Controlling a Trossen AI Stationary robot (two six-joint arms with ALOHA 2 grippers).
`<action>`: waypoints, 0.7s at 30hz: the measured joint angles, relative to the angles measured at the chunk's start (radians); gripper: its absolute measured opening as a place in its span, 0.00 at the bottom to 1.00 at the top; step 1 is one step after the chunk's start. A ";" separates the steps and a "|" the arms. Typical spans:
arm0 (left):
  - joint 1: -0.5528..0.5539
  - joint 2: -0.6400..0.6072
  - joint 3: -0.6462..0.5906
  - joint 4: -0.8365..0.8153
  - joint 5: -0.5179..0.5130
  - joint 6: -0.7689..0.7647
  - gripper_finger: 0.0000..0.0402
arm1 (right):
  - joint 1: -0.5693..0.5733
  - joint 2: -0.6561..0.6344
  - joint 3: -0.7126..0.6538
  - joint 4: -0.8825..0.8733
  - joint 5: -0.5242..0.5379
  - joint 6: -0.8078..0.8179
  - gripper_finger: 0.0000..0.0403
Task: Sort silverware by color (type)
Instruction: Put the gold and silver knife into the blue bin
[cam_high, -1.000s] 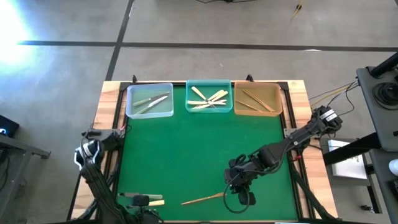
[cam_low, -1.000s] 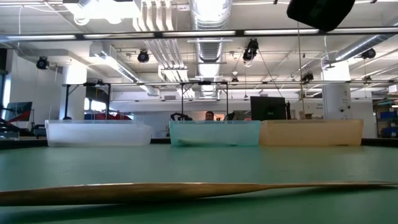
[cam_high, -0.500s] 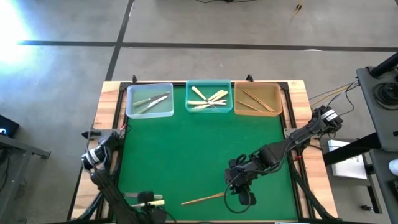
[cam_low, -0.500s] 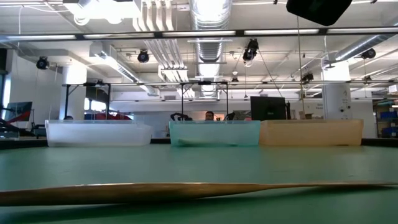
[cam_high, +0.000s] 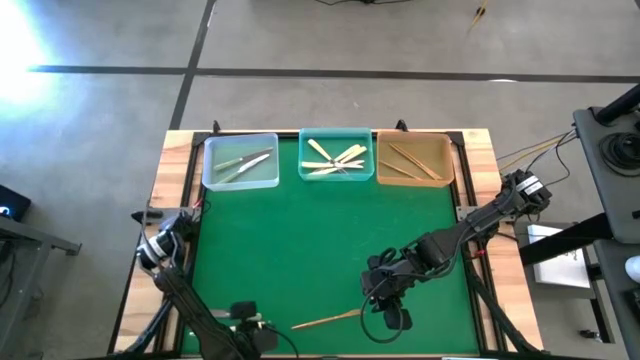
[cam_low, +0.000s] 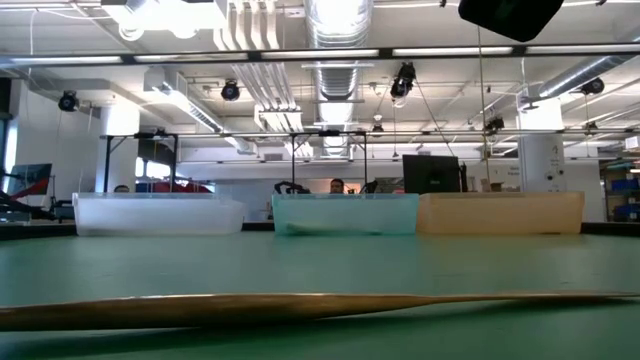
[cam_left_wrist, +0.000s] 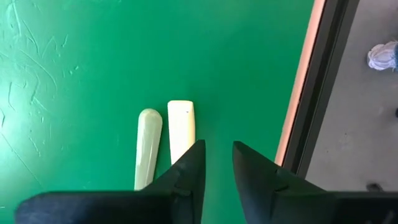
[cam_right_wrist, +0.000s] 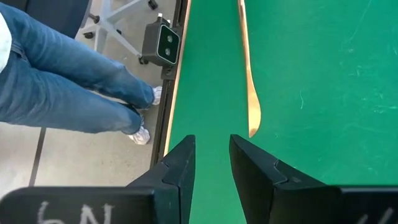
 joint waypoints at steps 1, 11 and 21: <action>0.002 0.000 0.000 0.001 0.000 0.001 0.17 | 0.000 0.000 0.000 0.000 0.000 0.000 0.23; -0.005 0.002 -0.052 -0.001 -0.010 0.035 0.34 | 0.000 0.000 0.000 0.000 0.026 0.002 0.24; -0.013 0.003 -0.190 0.057 -0.008 0.073 0.38 | 0.000 0.000 0.000 0.001 0.026 0.007 0.23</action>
